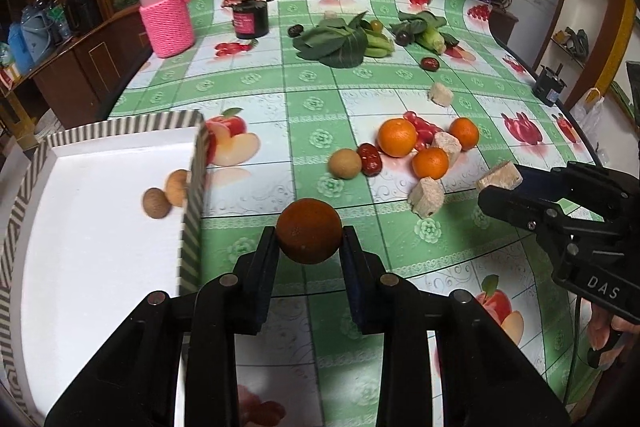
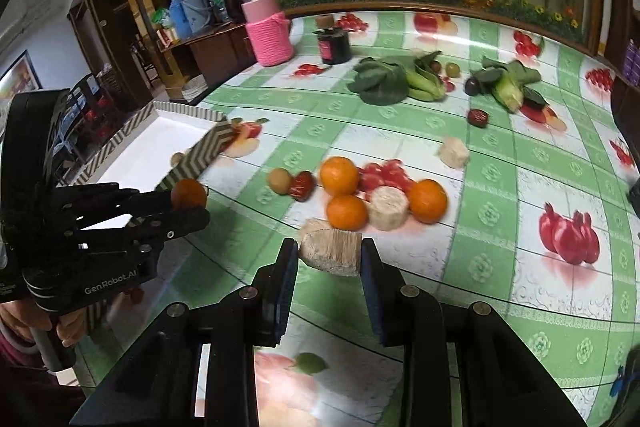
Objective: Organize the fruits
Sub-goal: 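Grasp a large orange with the left gripper while the right gripper grasps a beige cube, then carry the orange and the beige cube over the white tray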
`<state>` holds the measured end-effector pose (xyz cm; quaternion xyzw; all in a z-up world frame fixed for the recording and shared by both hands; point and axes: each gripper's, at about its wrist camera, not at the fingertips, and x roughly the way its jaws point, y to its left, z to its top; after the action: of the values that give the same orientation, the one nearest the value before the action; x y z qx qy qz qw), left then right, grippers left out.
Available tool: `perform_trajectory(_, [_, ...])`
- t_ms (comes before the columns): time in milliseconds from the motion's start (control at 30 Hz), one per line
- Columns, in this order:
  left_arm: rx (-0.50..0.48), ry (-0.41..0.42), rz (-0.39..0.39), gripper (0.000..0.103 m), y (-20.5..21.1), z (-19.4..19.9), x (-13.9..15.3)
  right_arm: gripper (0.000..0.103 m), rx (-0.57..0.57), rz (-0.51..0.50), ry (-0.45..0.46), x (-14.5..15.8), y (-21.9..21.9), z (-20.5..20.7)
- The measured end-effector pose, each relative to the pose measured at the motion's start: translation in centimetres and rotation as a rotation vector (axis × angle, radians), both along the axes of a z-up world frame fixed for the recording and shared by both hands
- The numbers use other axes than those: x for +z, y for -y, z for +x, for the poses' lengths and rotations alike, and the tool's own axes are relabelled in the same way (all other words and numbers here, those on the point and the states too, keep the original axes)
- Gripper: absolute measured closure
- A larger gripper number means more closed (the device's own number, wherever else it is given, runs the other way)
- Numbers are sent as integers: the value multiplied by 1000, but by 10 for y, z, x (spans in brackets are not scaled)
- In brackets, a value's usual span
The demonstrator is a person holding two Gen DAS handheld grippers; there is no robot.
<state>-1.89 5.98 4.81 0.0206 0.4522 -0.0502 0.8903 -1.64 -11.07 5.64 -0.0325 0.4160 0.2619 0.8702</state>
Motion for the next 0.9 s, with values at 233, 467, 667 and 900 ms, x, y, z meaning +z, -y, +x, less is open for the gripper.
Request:
perform_trajectory(233, [43, 17, -12, 75, -27, -6, 10, 71, 45, 0, 19, 9, -23, -6])
perform_trajectory(467, [118, 23, -35, 75, -68, -11, 16, 71, 84, -4, 25, 15, -48, -8])
perform_trajectory(667, [185, 17, -20, 75, -103, -12, 15, 71, 142, -23, 28, 17, -80, -8])
perform_trajectory(900, [244, -3, -9, 75, -136, -6, 10, 71, 216, -37, 18, 15, -119, -3])
